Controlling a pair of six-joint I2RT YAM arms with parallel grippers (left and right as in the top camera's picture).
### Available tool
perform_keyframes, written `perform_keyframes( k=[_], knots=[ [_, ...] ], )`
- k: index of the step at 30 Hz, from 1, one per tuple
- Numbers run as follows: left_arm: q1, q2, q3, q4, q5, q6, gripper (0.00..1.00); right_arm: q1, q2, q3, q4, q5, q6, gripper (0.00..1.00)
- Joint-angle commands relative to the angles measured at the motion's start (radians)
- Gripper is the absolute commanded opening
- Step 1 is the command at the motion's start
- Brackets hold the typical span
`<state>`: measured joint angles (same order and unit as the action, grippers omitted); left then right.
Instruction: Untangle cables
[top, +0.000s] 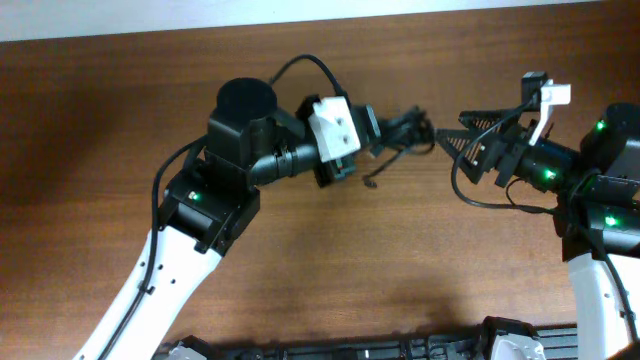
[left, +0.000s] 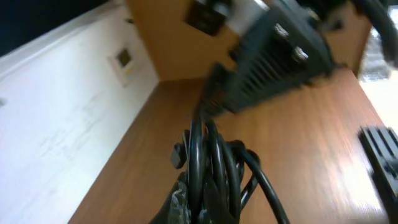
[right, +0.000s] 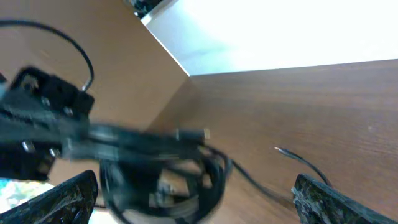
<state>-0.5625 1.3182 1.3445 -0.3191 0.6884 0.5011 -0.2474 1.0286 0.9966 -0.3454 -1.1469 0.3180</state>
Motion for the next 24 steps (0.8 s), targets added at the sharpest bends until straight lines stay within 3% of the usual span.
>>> perform_keyframes(
  k=[1, 10, 17, 24],
  knots=[
    [-0.001, -0.019, 0.023, -0.013, 0.075, 0.148, 0.0, 0.005, -0.001, 0.004, 0.037, -0.032, 0.126, 0.99],
    [-0.074, -0.014, 0.023, -0.007, -0.123, 0.151, 0.0, 0.005, -0.001, 0.004, 0.036, -0.07, 0.132, 0.99],
    [-0.175, -0.003, 0.023, 0.022, -0.441, 0.139, 0.0, 0.005, -0.001, 0.004, 0.035, -0.074, 0.133, 0.99],
    [-0.217, -0.002, 0.023, 0.048, -0.476, 0.139, 0.0, 0.005, -0.001, 0.004, 0.035, -0.045, 0.133, 0.99]
  ],
)
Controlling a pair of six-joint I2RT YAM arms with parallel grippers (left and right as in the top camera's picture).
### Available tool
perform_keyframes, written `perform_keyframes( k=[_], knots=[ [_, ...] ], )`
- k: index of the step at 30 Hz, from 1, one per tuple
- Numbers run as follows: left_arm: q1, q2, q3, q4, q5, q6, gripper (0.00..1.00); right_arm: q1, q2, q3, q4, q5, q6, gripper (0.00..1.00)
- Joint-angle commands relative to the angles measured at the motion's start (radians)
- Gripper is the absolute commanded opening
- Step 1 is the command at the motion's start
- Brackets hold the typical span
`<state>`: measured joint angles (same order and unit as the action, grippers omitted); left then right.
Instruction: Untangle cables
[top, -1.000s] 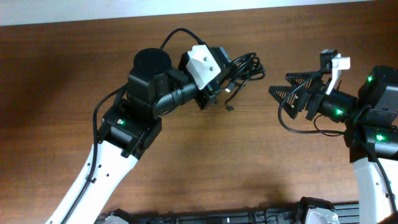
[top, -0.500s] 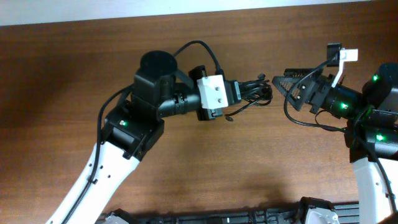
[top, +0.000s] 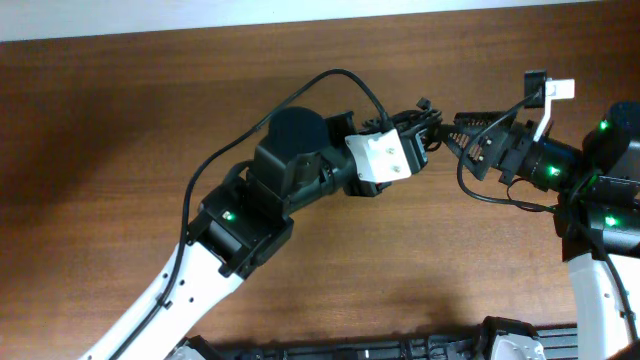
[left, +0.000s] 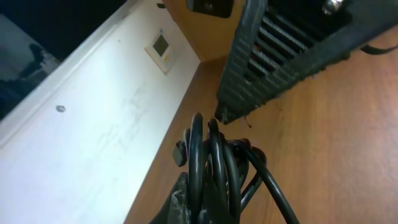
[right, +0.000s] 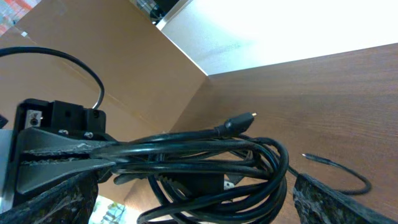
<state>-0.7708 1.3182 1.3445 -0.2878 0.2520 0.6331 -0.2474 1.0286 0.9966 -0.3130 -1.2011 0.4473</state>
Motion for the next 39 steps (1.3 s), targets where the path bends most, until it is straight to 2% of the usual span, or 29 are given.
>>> perform_keyframes(
  k=[1, 14, 22, 29, 35, 39],
  knots=[
    [-0.008, -0.002, 0.023, 0.017, -0.039, 0.007, 0.0, 0.005, -0.001, 0.004, 0.002, 0.01, 0.003, 0.99],
    [-0.048, 0.005, 0.023, 0.039, 0.008, 0.012, 0.0, 0.005, 0.0, 0.004, -0.027, 0.089, -0.005, 0.99],
    [-0.071, 0.024, 0.023, 0.013, 0.025, 0.091, 0.0, 0.005, 0.0, 0.004, -0.026, 0.088, -0.005, 0.99],
    [-0.074, 0.024, 0.023, 0.071, 0.024, 0.064, 0.0, 0.005, 0.0, 0.004, -0.031, 0.088, -0.005, 0.99],
    [-0.074, 0.024, 0.023, 0.119, 0.019, 0.048, 0.0, 0.005, 0.001, 0.004, -0.1, 0.094, -0.05, 0.99],
    [-0.073, 0.024, 0.023, 0.135, -0.053, 0.039, 0.0, 0.005, 0.001, 0.004, -0.151, 0.099, -0.078, 0.99]
  ],
)
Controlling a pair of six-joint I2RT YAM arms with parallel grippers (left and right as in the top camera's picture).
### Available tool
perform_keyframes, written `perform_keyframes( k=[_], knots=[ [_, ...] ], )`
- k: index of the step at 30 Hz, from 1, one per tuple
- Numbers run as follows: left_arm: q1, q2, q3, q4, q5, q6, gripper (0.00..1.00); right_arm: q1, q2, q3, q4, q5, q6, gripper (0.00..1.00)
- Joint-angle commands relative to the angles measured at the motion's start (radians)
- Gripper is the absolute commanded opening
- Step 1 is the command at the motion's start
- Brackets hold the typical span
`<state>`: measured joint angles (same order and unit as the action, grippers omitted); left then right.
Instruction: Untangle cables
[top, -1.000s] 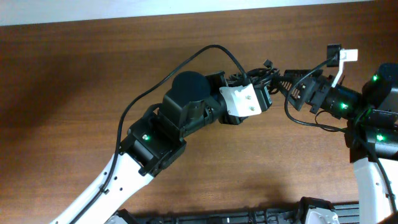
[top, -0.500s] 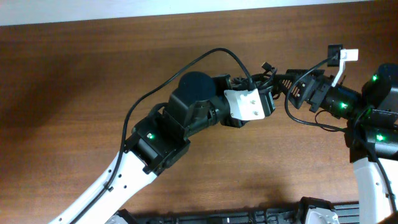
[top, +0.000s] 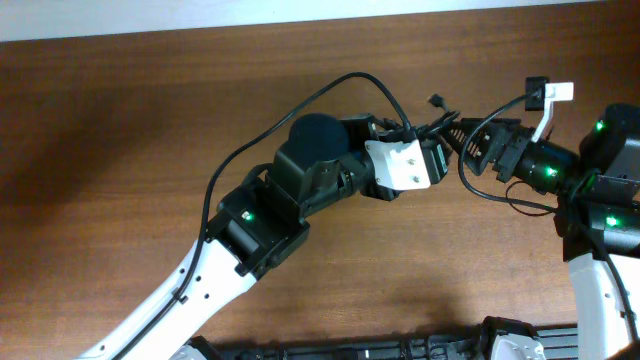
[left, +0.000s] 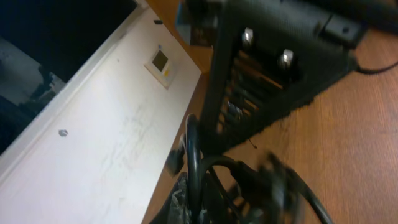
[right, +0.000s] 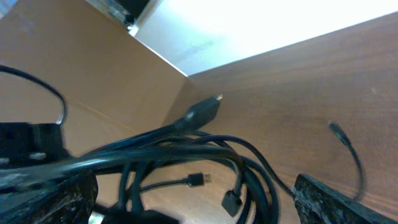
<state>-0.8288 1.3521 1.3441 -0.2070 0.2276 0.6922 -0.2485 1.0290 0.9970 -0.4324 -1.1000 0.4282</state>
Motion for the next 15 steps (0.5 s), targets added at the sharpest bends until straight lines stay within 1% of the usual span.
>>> perform_keyframes(
  k=[1, 4, 12, 15],
  knots=[
    [-0.015, -0.01, 0.024, 0.06, -0.074, -0.039, 0.0, 0.006, 0.0, 0.003, -0.048, -0.002, -0.073, 0.99],
    [-0.015, -0.01, 0.024, 0.068, -0.182, -0.084, 0.0, 0.006, 0.0, 0.003, -0.089, 0.014, -0.096, 0.99],
    [-0.014, -0.01, 0.024, 0.102, -0.346, -0.233, 0.0, 0.006, 0.0, 0.003, -0.112, 0.013, -0.126, 0.99],
    [-0.015, -0.01, 0.024, 0.104, -0.348, -0.274, 0.0, 0.006, 0.0, 0.003, -0.119, 0.013, -0.137, 0.99]
  ],
)
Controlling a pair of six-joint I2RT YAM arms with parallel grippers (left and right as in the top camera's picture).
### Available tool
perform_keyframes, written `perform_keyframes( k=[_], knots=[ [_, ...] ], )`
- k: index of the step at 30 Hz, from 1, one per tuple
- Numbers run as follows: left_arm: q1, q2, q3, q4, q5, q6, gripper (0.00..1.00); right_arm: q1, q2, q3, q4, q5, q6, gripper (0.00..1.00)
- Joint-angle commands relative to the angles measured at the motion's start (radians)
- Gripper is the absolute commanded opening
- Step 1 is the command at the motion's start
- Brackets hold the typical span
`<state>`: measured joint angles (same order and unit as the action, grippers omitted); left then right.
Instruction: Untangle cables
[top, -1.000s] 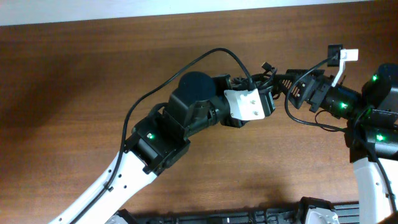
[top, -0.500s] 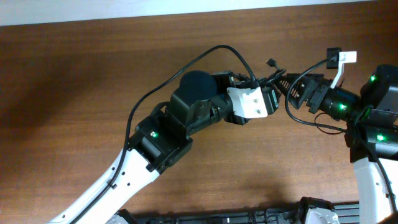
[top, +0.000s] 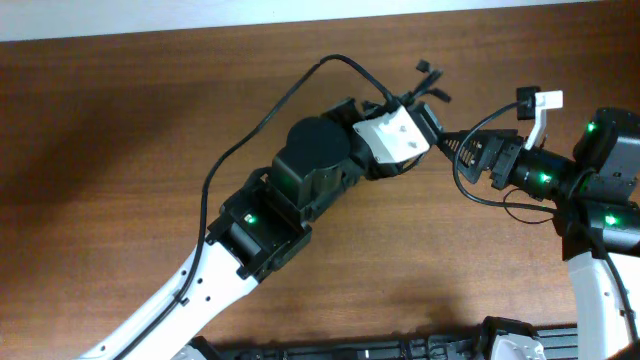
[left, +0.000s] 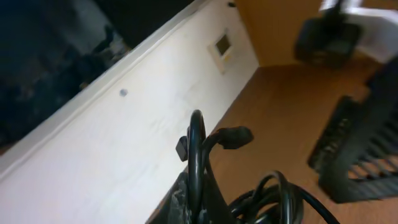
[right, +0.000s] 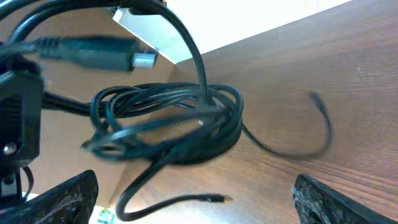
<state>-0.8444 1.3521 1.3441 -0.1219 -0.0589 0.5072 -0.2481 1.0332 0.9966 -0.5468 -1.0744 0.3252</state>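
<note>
A tangled bundle of black cables (left: 196, 149) stands up out of my left gripper (left: 199, 200), which is shut on it; one plug (left: 234, 136) sticks out to the right. In the overhead view the left gripper (top: 424, 103) is near the table's far edge, with cable ends (top: 430, 80) poking past it. My right gripper (top: 452, 142) is just right of it, pointing left. In the right wrist view the coil (right: 168, 121) hangs ahead of the right gripper (right: 196, 202), whose fingers (right: 62, 199) are wide open and empty. A loose end (right: 211, 199) dangles between them.
The brown wooden table (top: 120, 150) ends at a white wall along the far side. The left arm's own wire (top: 290, 90) arcs above its wrist, and the right arm's wire (top: 480, 195) loops below its gripper. Black equipment (top: 400, 350) lines the near edge.
The left gripper, still shut on the bundle, has moved toward the far edge. The coil is now ahead of the right gripper's open fingers rather than between them.
The left gripper held the bundle at mid-table, with the right gripper open some way to its right. Then it was closer, the coil at the right fingertips, and later between those open fingers. Now the bundle is farther back, and the right gripper remains open.
</note>
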Motion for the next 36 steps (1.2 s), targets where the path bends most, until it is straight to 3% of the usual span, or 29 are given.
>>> perform_keyframes(
  k=[1, 11, 18, 20, 22, 26, 32, 36],
  knots=[
    [0.001, -0.01, 0.024, 0.021, -0.061, -0.096, 0.0, 0.006, -0.004, 0.004, -0.004, -0.012, -0.035, 0.99],
    [0.001, -0.01, 0.024, 0.02, -0.032, -0.098, 0.0, 0.006, -0.004, 0.004, -0.004, -0.014, -0.104, 0.99],
    [0.001, -0.01, 0.024, 0.016, -0.035, -0.115, 0.0, 0.006, -0.004, 0.004, -0.057, -0.02, -0.602, 0.99],
    [0.003, -0.013, 0.024, 0.026, -0.033, -0.219, 0.0, 0.006, -0.004, 0.004, -0.06, -0.02, -0.819, 0.99],
    [0.003, -0.017, 0.024, 0.032, -0.027, -0.272, 0.0, 0.006, -0.004, 0.004, -0.068, -0.02, -0.94, 0.99],
    [0.003, -0.034, 0.024, 0.037, 0.04, -0.283, 0.0, 0.006, -0.004, 0.004, -0.092, -0.02, -1.266, 0.99],
    [0.003, -0.066, 0.024, 0.035, 0.217, -0.283, 0.0, 0.006, -0.003, 0.004, -0.062, -0.021, -1.35, 0.99],
    [0.003, -0.067, 0.024, 0.037, 0.24, -0.283, 0.0, 0.006, -0.004, 0.004, -0.056, -0.076, -1.35, 0.95]
  ],
)
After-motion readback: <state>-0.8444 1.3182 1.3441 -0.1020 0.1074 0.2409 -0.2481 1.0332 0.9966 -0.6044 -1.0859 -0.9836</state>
